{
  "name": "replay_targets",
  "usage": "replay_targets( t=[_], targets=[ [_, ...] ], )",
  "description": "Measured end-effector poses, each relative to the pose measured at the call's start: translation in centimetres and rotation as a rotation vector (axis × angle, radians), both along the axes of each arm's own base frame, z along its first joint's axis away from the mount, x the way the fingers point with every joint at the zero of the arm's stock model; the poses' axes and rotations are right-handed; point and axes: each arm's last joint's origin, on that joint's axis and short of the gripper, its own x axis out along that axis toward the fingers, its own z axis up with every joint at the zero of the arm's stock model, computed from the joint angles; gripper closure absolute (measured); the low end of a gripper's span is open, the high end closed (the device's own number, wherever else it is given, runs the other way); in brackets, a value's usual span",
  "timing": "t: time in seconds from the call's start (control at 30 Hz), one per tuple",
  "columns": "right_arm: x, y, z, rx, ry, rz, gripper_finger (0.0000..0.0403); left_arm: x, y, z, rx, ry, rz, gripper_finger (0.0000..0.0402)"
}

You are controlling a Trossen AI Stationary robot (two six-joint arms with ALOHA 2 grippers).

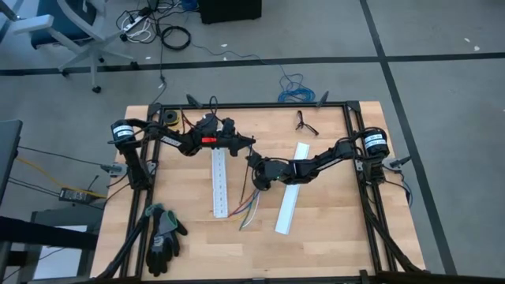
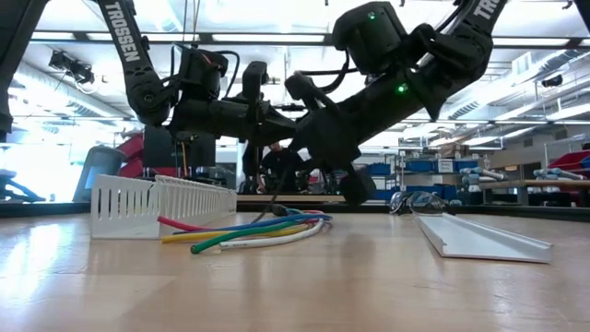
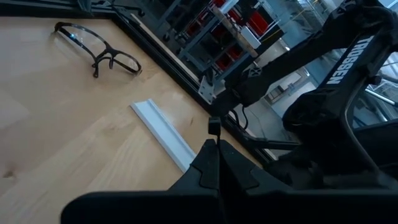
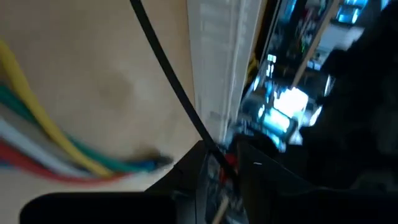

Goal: Ziptie cables
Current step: Wrap the zip tie into the cable wires

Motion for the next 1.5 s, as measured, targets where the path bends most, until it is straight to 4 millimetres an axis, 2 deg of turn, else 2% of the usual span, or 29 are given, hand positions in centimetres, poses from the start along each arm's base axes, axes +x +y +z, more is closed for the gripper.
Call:
replay_targets(
  t=[0.27, 0.63, 1.23, 1.5],
  targets=[
    [-0.2, 0.4, -0.7, 0.107, 0.056, 0.100, 0.0330, 0.0, 0.0, 0.0, -0.022, -0.002, 0.001, 0.0401],
    [-0.2, 3.4, -0.6, 0.281, -0.016, 0.187, 0.0330, 0.0, 0.1, 0.0, -0.012, -0.002, 0.021, 0.0401],
    [0.1, 4.1, 0.2, 0.441, -0.147, 0.195, 0.0378, 0.3, -0.1, 0.5, -0.010, -0.035, 0.040, 0.0401],
    [-0.2, 5.6, 0.2, 0.429, -0.157, 0.181, 0.0381, 0.2, 0.1, 0.4, 0.004, -0.018, 0.037, 0.0401]
  ],
)
